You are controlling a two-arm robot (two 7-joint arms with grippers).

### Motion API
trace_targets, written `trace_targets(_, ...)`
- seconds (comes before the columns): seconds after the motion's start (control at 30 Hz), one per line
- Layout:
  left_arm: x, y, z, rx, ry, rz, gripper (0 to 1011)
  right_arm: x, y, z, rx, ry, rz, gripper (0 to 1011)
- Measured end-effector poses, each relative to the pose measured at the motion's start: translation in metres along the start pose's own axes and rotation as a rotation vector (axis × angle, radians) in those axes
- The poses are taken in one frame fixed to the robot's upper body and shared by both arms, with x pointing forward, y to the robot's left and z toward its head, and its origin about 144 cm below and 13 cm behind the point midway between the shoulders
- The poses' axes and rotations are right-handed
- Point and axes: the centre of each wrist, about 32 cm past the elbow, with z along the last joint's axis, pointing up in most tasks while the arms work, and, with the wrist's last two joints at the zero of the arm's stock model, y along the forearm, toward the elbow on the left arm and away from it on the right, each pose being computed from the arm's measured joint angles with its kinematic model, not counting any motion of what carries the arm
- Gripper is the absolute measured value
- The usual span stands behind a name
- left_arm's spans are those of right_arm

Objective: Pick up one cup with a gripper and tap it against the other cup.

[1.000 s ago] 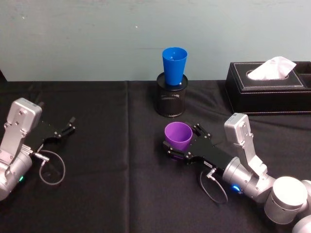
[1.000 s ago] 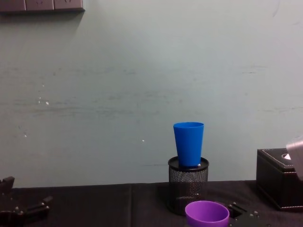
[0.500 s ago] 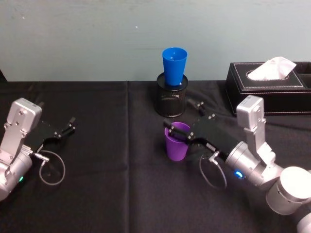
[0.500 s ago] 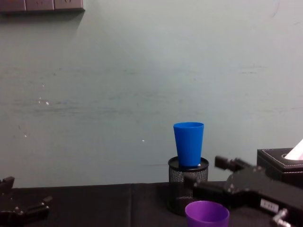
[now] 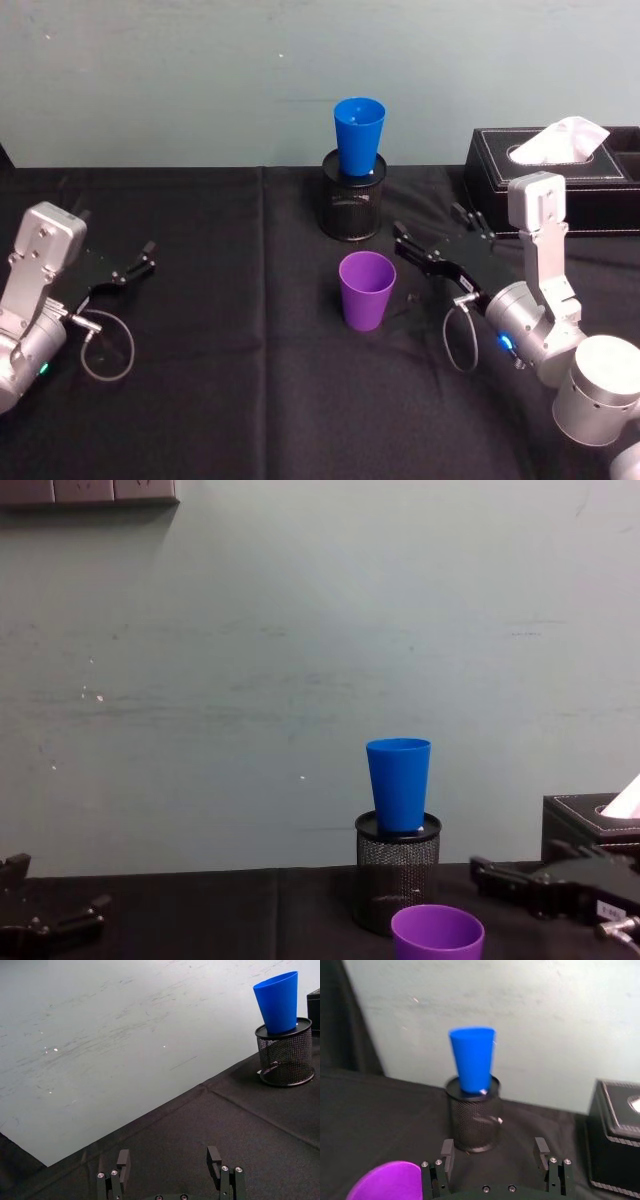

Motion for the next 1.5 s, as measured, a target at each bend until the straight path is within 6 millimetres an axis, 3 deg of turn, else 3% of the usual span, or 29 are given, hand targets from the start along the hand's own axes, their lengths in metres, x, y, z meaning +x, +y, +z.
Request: trace_targets(1.5,0.0000,0.0000,0.0000,0.000,0.000,0.000,1000,0.0021,0.0037,-0.0013,-0.035,0.015,-0.025,1003)
